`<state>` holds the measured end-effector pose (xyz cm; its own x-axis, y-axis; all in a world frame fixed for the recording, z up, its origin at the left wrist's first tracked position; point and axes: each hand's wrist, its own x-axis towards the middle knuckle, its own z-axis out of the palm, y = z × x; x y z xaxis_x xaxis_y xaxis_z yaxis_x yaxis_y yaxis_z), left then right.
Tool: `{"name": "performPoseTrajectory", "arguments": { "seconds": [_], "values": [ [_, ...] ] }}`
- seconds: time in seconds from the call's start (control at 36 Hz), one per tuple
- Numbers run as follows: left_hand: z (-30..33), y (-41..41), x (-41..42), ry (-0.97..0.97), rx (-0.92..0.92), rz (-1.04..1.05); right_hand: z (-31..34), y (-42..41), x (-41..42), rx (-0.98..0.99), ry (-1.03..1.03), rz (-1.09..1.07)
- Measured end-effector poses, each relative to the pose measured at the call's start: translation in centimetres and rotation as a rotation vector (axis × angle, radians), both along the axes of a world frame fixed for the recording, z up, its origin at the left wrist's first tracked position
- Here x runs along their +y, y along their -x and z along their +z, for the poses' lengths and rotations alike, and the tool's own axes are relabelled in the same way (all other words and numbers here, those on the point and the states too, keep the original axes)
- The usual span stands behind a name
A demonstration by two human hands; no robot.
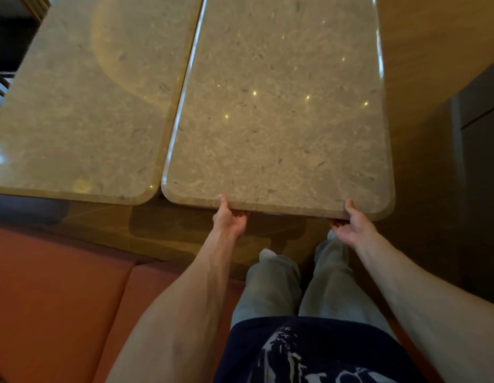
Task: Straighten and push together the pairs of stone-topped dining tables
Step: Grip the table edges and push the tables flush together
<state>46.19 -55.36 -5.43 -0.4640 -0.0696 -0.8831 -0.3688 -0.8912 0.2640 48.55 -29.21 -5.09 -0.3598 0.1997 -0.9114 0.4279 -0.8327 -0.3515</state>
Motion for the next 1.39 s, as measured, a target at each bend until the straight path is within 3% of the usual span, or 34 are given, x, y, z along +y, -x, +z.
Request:
{"name": "performPoseTrajectory", "arguments": {
  "seconds": [0.31,0.78,1.11,1.39],
  "values": [
    [0.1,0.0,0.0,-0.016,-0.018,-0.018,0.9,-0.1,-0.1,0.018,0.024,0.001],
    [-0.1,2.0,-0.8,-0.025,-0.184,-0.005,2.3,0.5,-0.2,-0.114,0.059,-0.066],
    [1.2,-0.3,-0.7,0.027,-0.088,-0.051,1.2,0.8,-0.9,-0.144,0.100,0.066],
    [0.5,-1.1,-0.5,0.060,-0.021,-0.068,-0.4,0.0,-1.5,-0.022,-0.010,0.077]
  ]
}}
